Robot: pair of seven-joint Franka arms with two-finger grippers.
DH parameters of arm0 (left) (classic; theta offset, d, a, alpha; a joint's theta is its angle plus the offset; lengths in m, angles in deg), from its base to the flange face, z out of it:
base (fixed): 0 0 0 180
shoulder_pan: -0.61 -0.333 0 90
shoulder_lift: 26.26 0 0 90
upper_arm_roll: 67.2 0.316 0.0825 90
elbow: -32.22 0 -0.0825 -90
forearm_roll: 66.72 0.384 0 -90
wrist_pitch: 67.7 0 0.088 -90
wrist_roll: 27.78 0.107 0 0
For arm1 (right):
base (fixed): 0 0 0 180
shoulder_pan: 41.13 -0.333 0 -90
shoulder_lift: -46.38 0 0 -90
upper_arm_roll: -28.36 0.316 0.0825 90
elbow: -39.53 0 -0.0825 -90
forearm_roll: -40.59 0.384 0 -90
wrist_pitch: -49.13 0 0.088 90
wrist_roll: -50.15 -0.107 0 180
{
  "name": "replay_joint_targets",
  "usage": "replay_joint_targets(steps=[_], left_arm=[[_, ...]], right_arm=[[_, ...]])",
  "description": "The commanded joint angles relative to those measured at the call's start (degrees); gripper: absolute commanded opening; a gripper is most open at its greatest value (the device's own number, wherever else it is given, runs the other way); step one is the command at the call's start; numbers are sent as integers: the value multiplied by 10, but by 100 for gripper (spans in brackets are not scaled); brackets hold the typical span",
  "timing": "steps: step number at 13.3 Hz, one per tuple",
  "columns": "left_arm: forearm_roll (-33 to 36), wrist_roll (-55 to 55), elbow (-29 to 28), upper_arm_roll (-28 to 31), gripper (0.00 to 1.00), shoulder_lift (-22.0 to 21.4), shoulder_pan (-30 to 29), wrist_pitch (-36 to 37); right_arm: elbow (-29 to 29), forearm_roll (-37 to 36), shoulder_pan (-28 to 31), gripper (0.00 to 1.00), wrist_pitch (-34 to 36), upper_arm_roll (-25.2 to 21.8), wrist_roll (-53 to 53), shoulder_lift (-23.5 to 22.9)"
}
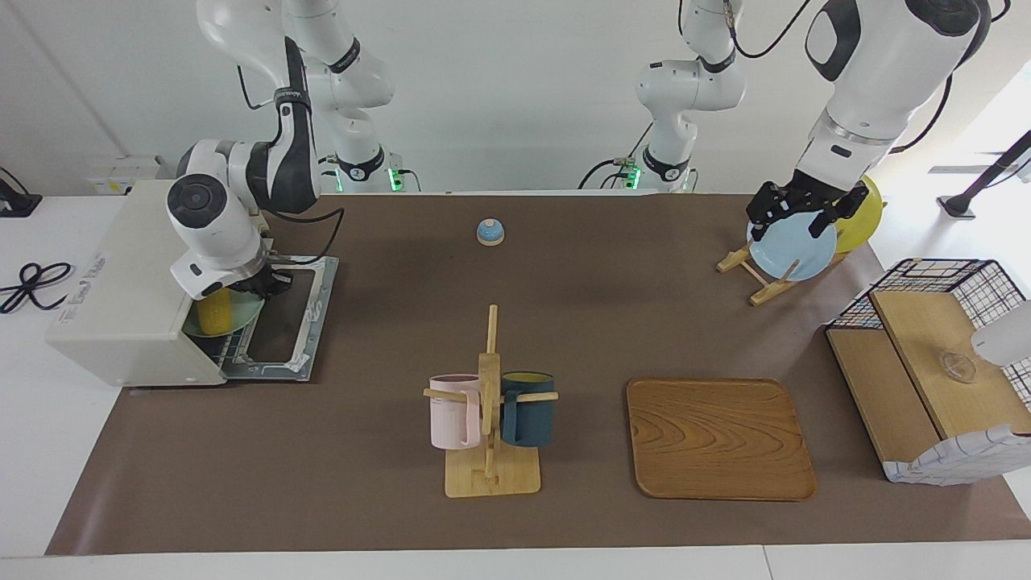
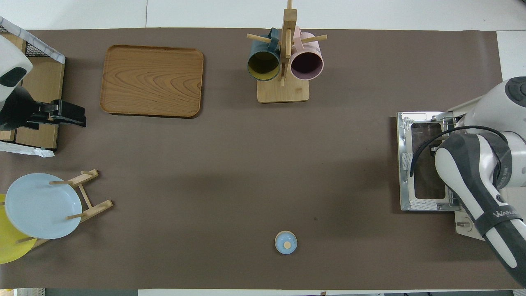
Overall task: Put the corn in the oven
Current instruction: 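Release the corn inside the oven and pull the right gripper out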
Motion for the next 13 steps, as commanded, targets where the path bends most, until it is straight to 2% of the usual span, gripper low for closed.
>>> replay_joint_targets(steps=[1,2,7,10,11,12,13], left_arm=[[8,9,-4,-2,100,-4,-7,-1],[8,9,-4,-2,100,-3,-7,-2],[8,13,-4,-2,100,-4,-10,0],[8,13,-4,-3,100,-4,-8,0],[8,12,-4,-3,100,-4,-6,-1],[8,11,-5,-3,100,-4,-4,-3],[8,11,-5,-3,100,-4,-3,-4]], right_arm=[[-15,-1,12,23,-15,7,-1,9],[-12,-1,7,26,-15,7,-2,8],[23,-1,4,31,3,21,-2,0],[90,-1,4,31,72,53,-10,-22],[96,-1,4,23,74,68,-31,-24],[94,-1,4,2,68,80,-53,-25],[88,7,4,0,58,94,-73,-24]])
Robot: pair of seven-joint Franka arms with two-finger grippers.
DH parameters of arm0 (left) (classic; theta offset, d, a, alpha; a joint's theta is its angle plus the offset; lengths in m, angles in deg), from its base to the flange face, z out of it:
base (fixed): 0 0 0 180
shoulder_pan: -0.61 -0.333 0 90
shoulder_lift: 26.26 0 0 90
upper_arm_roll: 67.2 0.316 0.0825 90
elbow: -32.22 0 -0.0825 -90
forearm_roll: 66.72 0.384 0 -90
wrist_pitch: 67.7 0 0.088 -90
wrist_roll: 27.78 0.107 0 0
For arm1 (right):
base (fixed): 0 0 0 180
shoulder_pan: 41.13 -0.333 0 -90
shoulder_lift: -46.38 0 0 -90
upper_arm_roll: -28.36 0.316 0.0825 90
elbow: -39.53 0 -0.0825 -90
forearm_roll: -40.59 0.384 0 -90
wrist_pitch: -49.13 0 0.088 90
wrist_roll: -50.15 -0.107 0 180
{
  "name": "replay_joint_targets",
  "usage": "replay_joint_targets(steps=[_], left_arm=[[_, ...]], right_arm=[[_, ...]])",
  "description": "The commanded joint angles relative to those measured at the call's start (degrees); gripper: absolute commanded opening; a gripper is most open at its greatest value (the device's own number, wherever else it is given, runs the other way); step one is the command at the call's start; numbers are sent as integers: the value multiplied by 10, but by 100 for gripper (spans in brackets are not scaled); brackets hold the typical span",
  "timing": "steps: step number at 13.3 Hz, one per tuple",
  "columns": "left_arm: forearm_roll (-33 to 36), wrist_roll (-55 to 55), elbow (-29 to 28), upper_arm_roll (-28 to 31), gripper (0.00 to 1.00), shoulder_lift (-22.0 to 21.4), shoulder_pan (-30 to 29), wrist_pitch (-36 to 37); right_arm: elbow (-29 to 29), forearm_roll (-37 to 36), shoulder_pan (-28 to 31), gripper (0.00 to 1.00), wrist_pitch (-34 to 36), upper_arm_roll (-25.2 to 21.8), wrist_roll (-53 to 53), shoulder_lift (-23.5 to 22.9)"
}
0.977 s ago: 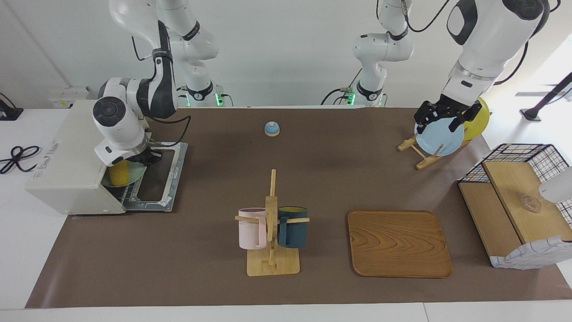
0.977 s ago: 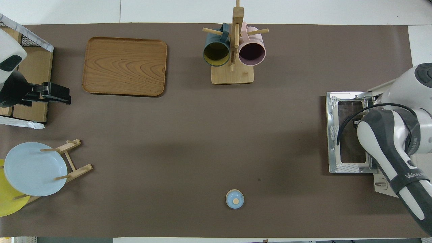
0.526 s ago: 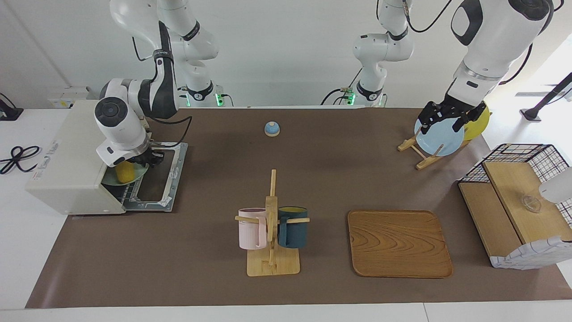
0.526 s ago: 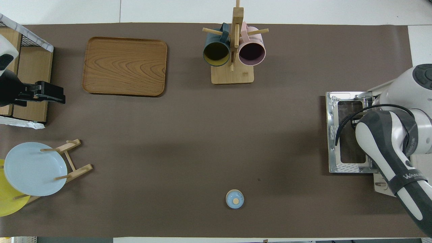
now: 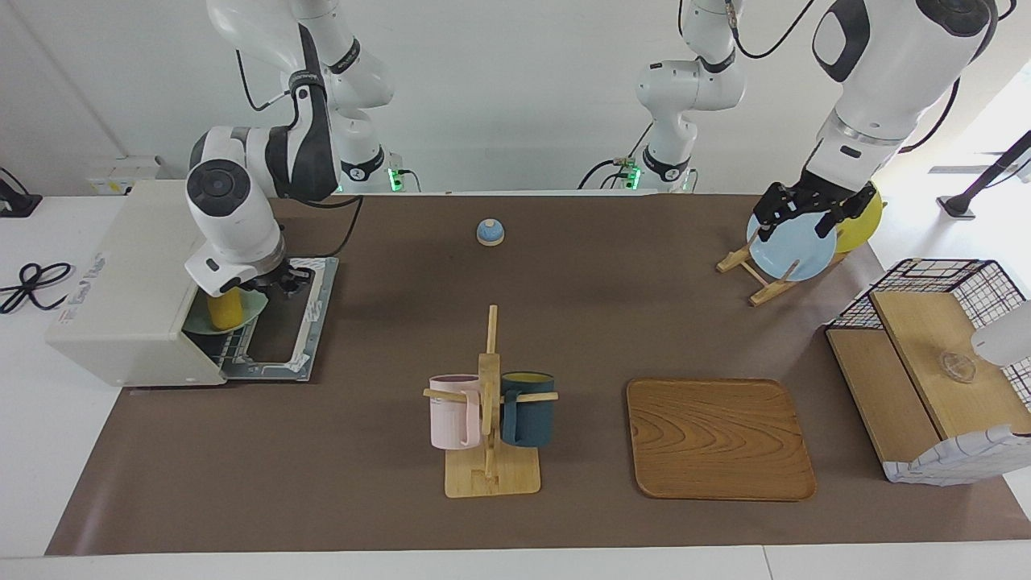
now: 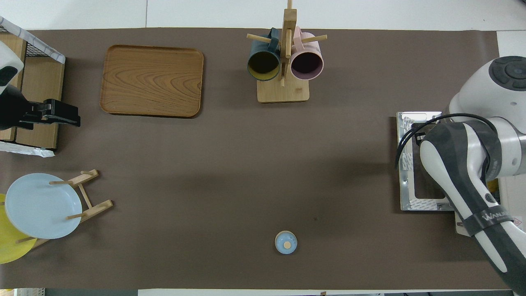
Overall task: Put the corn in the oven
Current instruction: 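Release the corn inside the oven and pull the right gripper out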
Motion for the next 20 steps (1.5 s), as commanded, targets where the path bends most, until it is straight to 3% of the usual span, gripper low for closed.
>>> replay_joint_targets(steps=[1,4,9,13,20], left_arm=[[8,6,-5,1,100,-4,2,-4],[8,5,-5,1,100,-5,-4,0],[8,5,-5,1,100,-5,-3,0],[8,5,-5,1,100,-5,-4,0],[8,5,-5,1,100,-5,-4,0]], right_arm=[[-5,30,6,0,-29,35,-47,-12],[-99,44,6,0,-179,36,-67,-14],[-135,44,8,0,-237,36,-90,-50],[-139,42,8,0,-224,35,-90,-48],[-100,-17,17,0,-125,32,-83,-42]])
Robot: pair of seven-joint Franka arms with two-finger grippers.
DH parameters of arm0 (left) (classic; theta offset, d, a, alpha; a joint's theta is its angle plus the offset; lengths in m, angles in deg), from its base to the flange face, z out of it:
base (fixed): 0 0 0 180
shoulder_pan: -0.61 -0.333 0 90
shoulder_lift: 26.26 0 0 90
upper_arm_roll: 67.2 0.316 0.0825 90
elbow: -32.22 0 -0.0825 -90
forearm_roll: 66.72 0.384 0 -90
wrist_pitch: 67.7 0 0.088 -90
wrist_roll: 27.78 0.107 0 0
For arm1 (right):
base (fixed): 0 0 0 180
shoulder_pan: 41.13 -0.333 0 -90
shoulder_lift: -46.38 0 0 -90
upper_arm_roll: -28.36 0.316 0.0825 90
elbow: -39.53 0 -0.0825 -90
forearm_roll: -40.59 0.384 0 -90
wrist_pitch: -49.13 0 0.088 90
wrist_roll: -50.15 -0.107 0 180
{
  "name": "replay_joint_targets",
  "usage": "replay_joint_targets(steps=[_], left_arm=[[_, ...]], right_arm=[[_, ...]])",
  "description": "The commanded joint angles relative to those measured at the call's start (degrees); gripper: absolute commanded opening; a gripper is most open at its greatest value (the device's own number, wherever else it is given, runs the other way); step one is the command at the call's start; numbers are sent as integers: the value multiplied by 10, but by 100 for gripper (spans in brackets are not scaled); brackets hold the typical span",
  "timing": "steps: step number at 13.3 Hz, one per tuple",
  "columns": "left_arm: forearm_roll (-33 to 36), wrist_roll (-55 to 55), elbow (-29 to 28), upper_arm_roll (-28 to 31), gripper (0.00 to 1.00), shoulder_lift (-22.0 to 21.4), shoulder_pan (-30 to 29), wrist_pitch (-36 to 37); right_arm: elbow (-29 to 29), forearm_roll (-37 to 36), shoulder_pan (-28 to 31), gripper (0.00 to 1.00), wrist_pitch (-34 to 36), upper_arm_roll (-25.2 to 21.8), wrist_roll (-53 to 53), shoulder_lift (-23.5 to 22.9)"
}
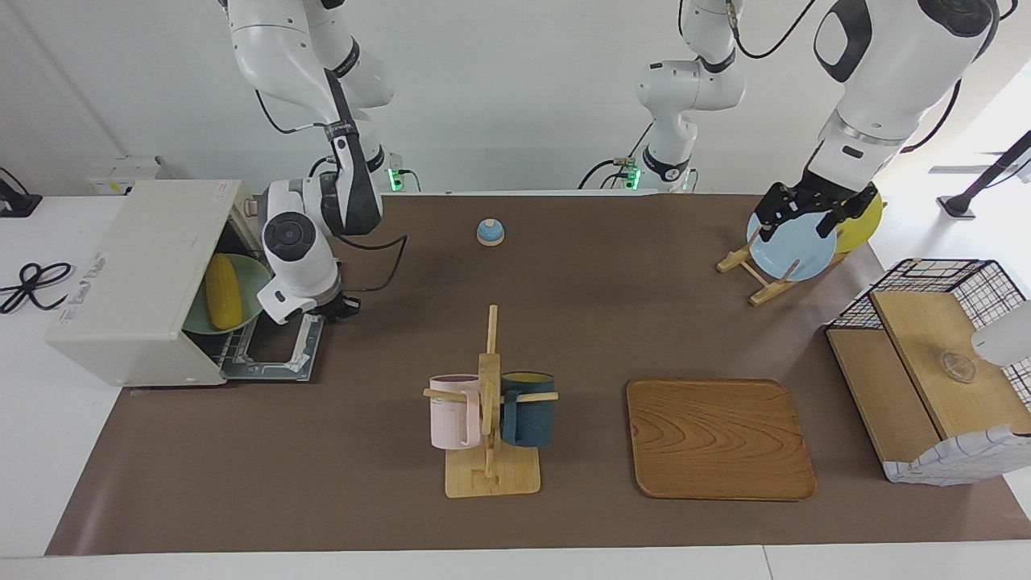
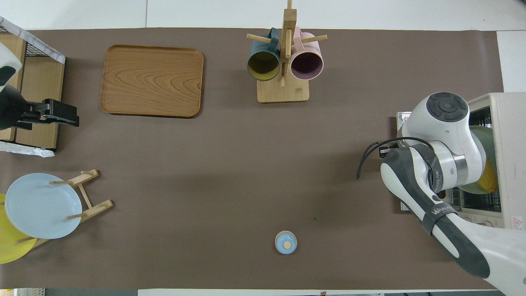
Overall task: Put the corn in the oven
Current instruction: 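Push the oven door shut with the right gripper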
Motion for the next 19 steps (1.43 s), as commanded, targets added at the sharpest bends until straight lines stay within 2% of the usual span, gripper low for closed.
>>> replay_joint_targets(steps=[1,3,5,7,9,15,17,19], left_arm=[[8,5,-5,-1,100,-5,-3,0],[8,5,-5,-1,100,-5,-3,0],[8,5,-5,-1,100,-5,-3,0],[8,5,-5,-1,100,-5,-3,0],[8,5,-5,-1,100,-5,-3,0],[8,4,-5,-1,100,-5,-3,0],[8,4,-5,-1,100,-5,-3,0],[8,4,-5,-1,100,-5,-3,0]], right_arm=[[17,-44,10,0,30,3,0,6],[36,-70,9,0,56,3,2,8],[91,-71,4,0,134,3,32,10],[118,-71,13,0,183,2,87,28],[119,-71,37,0,195,1,134,54],[121,-66,99,0,221,-2,239,88],[124,-62,103,0,234,-2,244,100],[165,-35,103,0,281,0,243,102]])
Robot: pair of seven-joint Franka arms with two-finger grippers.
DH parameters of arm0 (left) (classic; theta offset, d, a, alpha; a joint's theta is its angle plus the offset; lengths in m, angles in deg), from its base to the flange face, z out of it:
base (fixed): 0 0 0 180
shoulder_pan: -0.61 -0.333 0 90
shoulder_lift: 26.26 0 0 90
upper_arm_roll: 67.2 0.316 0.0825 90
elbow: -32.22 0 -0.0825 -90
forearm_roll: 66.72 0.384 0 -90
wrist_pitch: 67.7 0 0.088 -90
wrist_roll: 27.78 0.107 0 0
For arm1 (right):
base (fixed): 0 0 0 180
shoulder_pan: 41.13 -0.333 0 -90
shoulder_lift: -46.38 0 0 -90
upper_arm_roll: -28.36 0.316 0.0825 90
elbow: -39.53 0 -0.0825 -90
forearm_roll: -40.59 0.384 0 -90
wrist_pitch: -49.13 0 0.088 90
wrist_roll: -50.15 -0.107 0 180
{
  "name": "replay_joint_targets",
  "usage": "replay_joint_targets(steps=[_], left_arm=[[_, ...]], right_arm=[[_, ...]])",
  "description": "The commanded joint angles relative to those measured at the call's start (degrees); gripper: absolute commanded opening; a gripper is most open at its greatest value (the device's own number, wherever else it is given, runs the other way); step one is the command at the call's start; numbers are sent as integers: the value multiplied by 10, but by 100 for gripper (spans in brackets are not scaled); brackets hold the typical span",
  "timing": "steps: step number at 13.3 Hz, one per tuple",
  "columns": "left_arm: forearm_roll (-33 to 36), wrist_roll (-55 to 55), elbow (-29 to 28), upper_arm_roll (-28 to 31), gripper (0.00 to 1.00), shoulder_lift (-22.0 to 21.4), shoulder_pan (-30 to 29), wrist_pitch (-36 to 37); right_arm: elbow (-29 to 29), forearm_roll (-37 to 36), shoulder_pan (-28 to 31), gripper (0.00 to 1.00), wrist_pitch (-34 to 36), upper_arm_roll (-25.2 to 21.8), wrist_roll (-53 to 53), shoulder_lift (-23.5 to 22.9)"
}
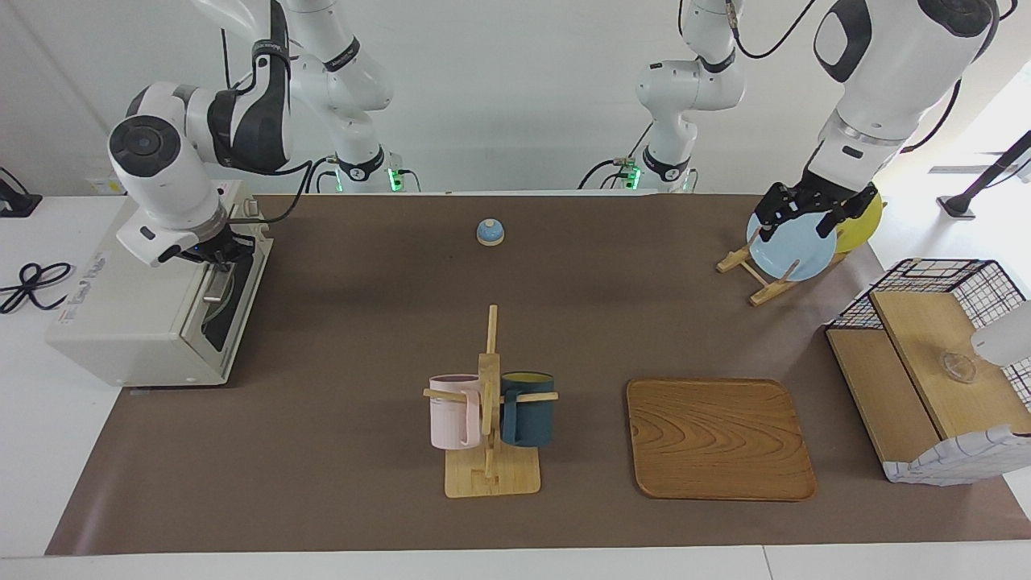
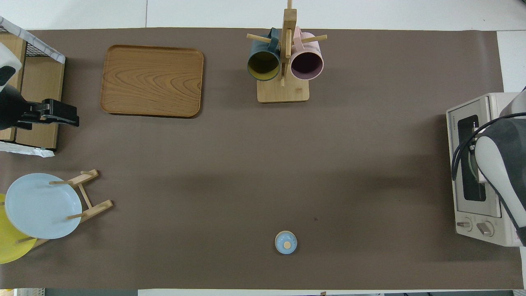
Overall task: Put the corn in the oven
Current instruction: 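Push the oven door shut with the right gripper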
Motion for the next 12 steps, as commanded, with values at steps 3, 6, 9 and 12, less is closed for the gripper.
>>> replay_joint_targets(steps=[3,6,9,12], left_arm=[[8,4,-5,-1,100,-5,-3,0],[8,4,-5,-1,100,-5,-3,0],[8,4,-5,-1,100,-5,-3,0],[8,4,-5,-1,100,-5,-3,0]], right_arm=[[83,26,-5,10,93,10,9,14],[91,86,-8,28,95,11,5,28],[98,138,-11,100,72,24,2,22],[105,149,-12,100,72,29,-9,20]])
